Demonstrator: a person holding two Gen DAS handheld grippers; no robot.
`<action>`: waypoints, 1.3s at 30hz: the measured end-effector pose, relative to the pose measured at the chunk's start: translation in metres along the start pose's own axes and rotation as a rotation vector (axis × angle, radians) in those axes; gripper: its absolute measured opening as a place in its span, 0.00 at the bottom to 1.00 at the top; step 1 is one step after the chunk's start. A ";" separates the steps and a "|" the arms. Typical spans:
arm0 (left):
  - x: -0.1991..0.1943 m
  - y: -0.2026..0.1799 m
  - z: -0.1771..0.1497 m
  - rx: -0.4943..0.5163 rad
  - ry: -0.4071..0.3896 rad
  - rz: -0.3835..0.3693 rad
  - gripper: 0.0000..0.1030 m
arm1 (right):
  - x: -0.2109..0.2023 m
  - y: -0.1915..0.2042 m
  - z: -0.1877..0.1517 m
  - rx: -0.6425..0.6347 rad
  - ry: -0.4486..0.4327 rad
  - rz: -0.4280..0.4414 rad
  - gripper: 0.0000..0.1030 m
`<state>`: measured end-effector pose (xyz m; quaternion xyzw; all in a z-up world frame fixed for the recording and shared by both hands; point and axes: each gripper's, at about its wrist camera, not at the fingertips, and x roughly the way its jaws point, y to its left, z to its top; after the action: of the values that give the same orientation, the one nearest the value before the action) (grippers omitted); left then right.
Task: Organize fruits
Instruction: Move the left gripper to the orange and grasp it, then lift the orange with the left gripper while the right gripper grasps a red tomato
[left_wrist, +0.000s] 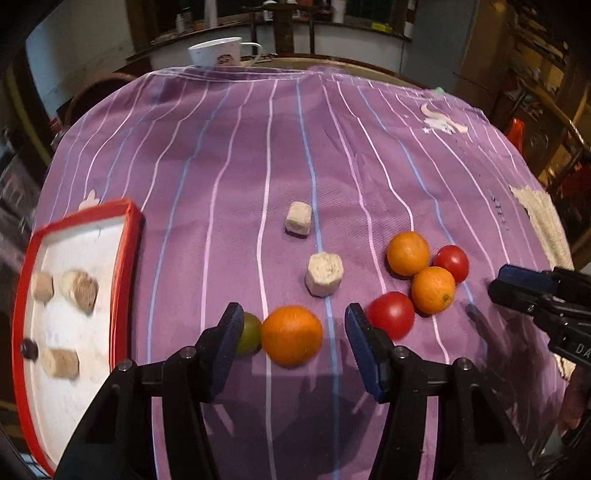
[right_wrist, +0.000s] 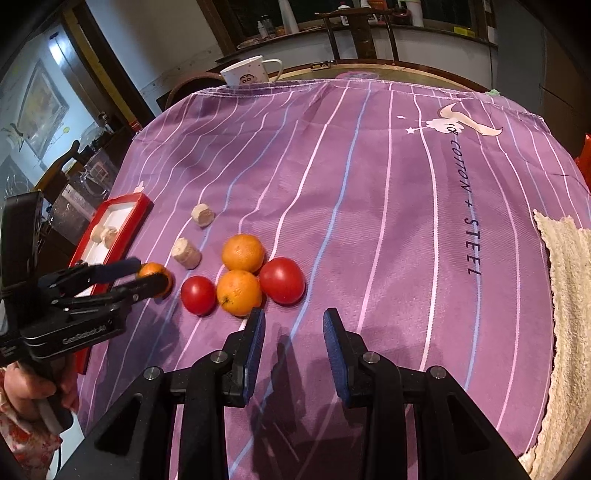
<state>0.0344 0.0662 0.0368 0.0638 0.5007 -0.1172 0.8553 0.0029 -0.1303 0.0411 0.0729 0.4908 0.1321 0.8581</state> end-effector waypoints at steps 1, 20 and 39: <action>0.000 -0.001 0.001 0.010 0.005 -0.003 0.50 | 0.000 -0.001 0.001 0.002 0.000 -0.002 0.35; -0.029 0.034 -0.077 -0.163 0.068 -0.115 0.37 | 0.004 -0.009 0.002 0.047 0.020 0.027 0.35; -0.014 0.012 -0.063 -0.165 0.036 -0.072 0.33 | 0.011 -0.010 0.019 0.020 0.001 0.046 0.35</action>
<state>-0.0219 0.0940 0.0180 -0.0229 0.5257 -0.1052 0.8438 0.0259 -0.1365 0.0391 0.0926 0.4909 0.1467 0.8538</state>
